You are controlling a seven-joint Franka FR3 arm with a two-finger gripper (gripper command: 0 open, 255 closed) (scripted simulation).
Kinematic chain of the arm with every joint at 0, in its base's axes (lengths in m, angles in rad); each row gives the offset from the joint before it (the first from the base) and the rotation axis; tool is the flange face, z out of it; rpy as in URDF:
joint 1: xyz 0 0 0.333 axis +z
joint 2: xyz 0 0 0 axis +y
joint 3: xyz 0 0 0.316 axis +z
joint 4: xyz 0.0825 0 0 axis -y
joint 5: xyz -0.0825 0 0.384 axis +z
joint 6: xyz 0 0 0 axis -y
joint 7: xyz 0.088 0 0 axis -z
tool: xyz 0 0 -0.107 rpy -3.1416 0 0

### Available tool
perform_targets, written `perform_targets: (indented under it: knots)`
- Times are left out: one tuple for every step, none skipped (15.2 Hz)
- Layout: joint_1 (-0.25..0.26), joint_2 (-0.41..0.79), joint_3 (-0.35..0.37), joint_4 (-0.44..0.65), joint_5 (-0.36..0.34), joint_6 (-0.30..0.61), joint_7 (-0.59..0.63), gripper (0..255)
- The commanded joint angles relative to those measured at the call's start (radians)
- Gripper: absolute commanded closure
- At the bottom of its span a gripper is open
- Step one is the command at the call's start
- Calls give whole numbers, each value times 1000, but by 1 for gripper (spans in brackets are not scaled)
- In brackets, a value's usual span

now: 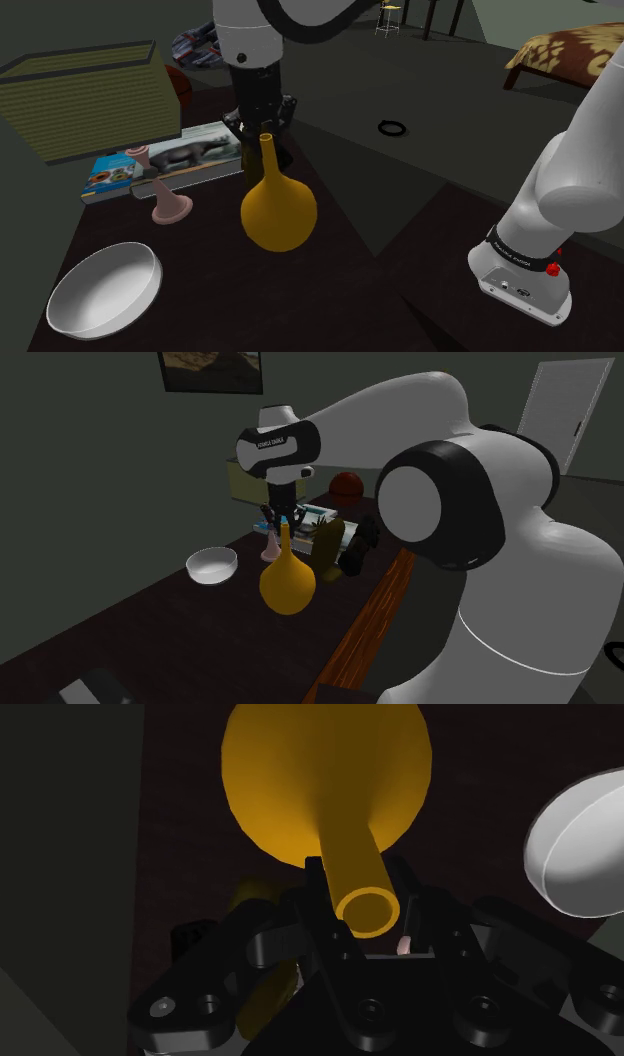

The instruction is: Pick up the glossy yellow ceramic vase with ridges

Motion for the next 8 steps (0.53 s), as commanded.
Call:
perform_targets:
  knots:
    - [1, -1, 1, 27, 1, -27, -1, 255]
    - [1, -1, 1, 41, 1, -40, -2, 255]
    - [1, 0, 1, 55, 1, -54, -2, 255]
    - [1, 1, 1, 70, 0, -67, -2, 255]
    - [2, 2, 2, 84, -1, -81, -3, 255]
    - [2, 4, 2, 100, -1, -95, -3, 255]
    - [3, 6, 2, 115, -2, -109, -3, 255]
    - [3, 6, 3, 118, -3, -111, -3, 255]
